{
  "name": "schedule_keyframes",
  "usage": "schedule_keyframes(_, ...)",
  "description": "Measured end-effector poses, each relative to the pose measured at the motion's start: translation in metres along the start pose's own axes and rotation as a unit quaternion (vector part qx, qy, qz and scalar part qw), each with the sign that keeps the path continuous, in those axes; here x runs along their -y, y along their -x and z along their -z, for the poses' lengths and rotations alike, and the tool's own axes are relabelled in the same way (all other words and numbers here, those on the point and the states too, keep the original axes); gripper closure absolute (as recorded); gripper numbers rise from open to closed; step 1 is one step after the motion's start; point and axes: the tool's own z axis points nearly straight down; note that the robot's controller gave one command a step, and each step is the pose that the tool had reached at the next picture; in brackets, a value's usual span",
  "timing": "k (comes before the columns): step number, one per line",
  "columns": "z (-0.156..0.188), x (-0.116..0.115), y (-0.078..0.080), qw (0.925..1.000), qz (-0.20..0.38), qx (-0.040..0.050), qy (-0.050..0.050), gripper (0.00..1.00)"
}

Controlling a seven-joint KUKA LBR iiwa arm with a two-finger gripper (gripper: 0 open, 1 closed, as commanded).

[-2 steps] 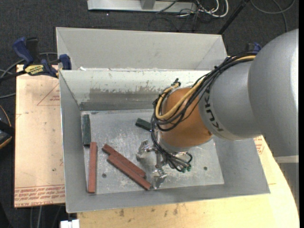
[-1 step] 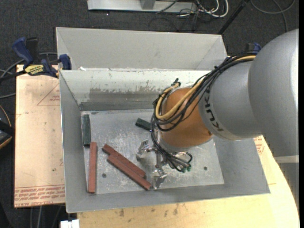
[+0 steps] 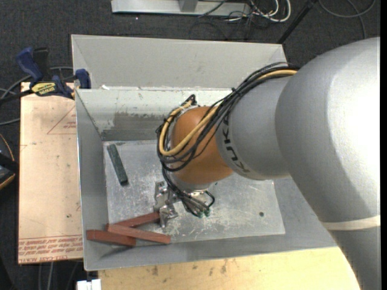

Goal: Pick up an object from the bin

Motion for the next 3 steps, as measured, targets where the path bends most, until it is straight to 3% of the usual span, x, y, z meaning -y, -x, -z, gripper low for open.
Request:
schedule_keyframes(1, 0.000, 0.000, 0.000, 1.0000, 0.000, 0.0000, 0.000, 1.00)
schedule_keyframes(2, 0.030, 0.004, -0.011, 0.9999, -0.015, -0.0037, 0.001, 1.00)
schedule_keyframes(3, 0.077, 0.000, 0.002, 0.9999, -0.016, -0.0031, 0.001, 1.00)
